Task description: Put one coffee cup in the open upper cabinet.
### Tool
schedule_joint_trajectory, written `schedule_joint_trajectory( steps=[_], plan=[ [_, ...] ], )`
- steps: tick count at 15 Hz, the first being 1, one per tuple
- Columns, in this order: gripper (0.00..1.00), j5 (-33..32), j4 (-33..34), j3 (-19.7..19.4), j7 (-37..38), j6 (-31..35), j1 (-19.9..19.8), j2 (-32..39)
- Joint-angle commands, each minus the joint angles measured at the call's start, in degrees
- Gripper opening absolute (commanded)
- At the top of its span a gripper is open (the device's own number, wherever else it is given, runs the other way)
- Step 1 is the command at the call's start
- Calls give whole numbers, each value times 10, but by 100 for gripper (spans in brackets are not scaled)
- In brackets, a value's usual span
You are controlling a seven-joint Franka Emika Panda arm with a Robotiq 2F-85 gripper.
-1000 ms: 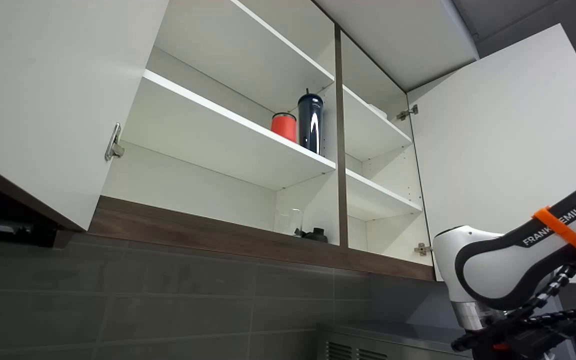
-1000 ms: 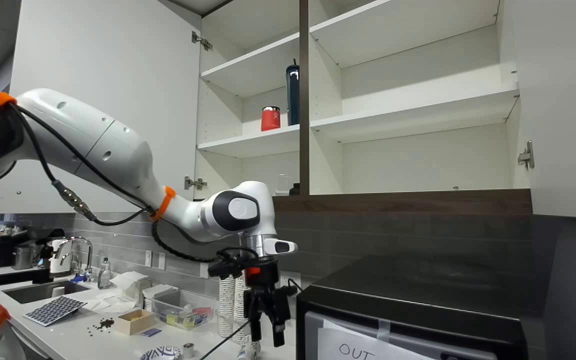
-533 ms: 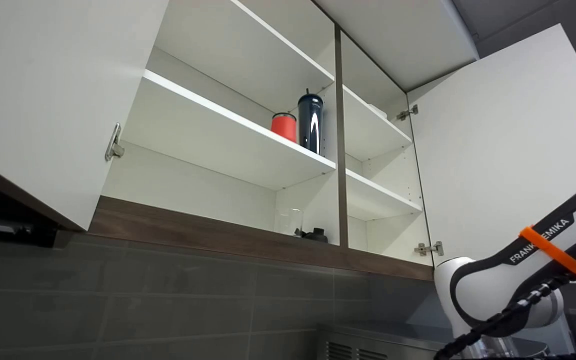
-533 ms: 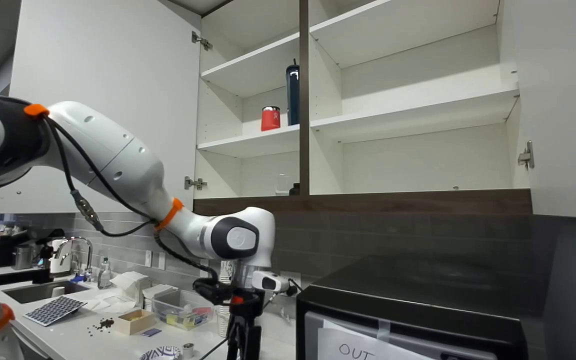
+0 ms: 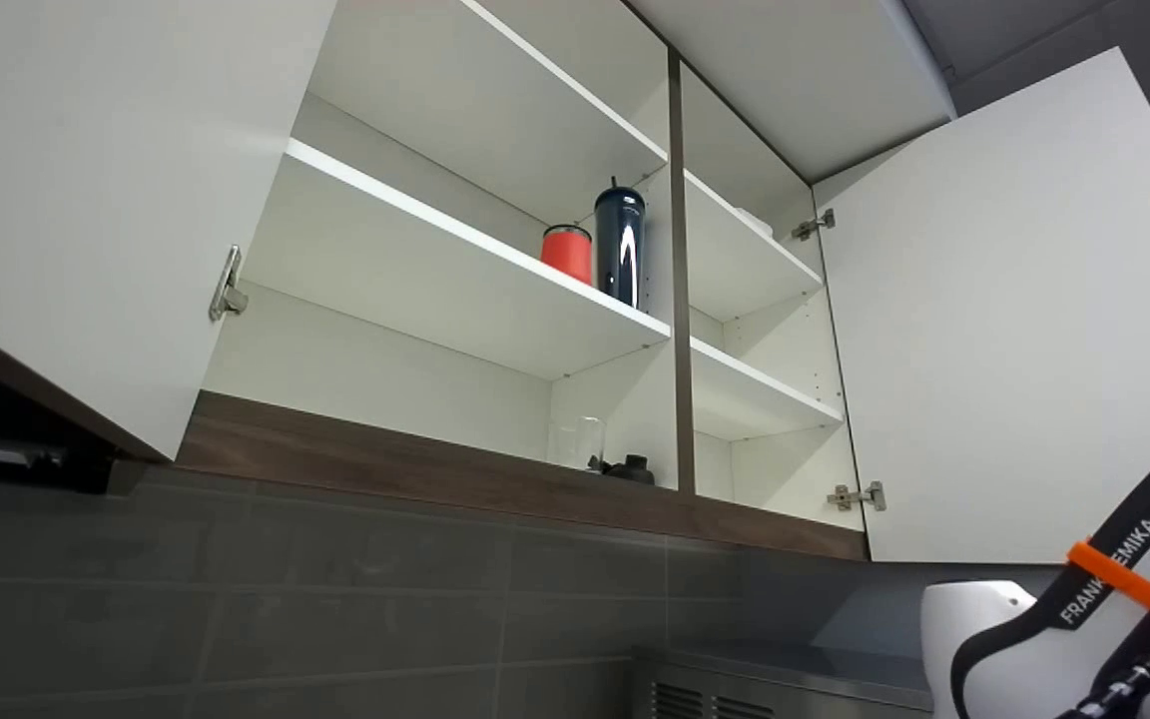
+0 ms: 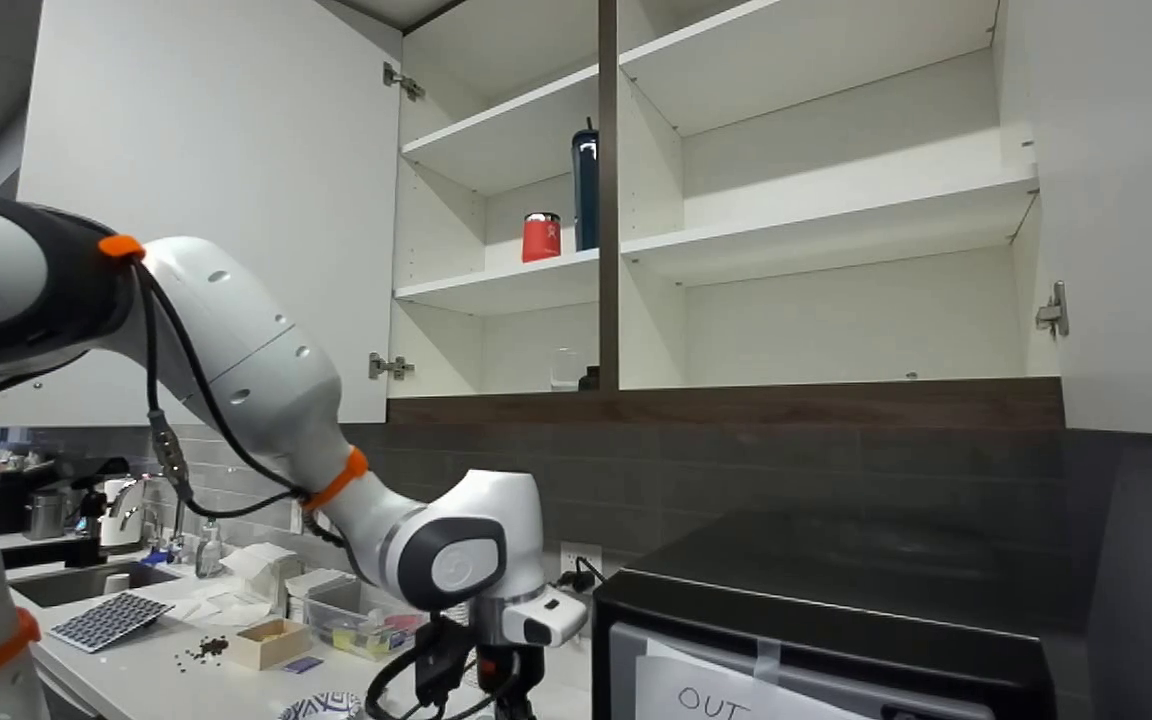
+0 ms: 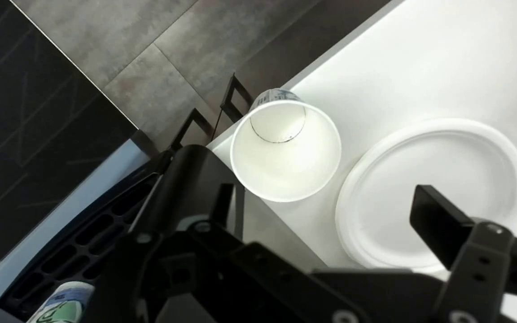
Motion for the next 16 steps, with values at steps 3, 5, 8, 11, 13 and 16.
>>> schedule_joint_trajectory(
  steps=[3,5,8,11,13,16],
  plan=[
    [100,-4,-12,-1,35,42,-10,32],
    [100,-5,-10,-2,37,44,-10,42],
    [100,-4,-8,-2,36,44,-10,38],
    [100,18,11,-18,39,57,-17,99],
    [100,16,8,-30,56,80,-22,123],
    [100,72,8,-36,31,100,-7,160]
  ],
)
